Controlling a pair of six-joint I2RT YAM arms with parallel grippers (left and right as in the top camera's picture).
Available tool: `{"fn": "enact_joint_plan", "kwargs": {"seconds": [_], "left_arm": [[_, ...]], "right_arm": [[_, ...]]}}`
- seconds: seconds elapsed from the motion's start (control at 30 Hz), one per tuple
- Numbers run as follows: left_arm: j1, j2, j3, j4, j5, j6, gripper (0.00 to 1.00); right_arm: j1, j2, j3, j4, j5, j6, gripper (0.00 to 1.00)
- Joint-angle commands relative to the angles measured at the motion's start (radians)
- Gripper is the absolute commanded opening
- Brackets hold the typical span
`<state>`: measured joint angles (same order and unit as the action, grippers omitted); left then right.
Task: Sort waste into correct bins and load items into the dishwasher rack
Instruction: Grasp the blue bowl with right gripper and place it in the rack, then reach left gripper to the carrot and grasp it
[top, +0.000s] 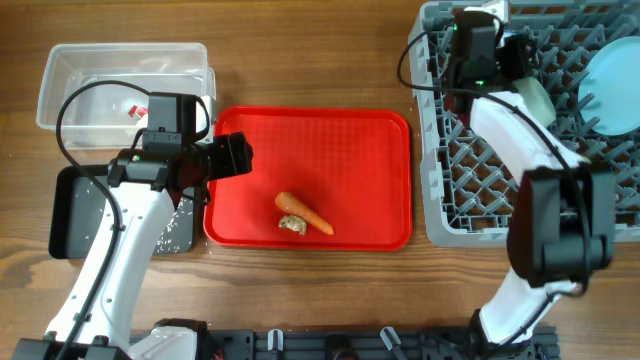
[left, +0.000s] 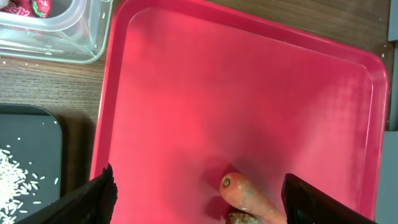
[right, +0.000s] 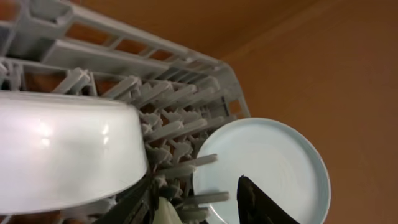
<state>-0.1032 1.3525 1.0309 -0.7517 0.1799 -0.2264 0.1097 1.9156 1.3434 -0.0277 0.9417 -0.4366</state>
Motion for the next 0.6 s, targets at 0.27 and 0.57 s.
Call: {"fn": "enact_joint_plan", "kwargs": {"seconds": [0.27, 0.57], "left_arm": [[0.005, 0.005, 0.003, 0.001, 0.002, 0.001, 0.91], [0.005, 0.005, 0.003, -0.037, 0.032, -0.009, 0.89]], "right_arm": [[0.005, -0.283, -0.002, -0.485, -0.723, 0.211, 0.71], [0.039, -0.34, -0.009, -0.714, -1.387, 0.364, 0.72]]}}
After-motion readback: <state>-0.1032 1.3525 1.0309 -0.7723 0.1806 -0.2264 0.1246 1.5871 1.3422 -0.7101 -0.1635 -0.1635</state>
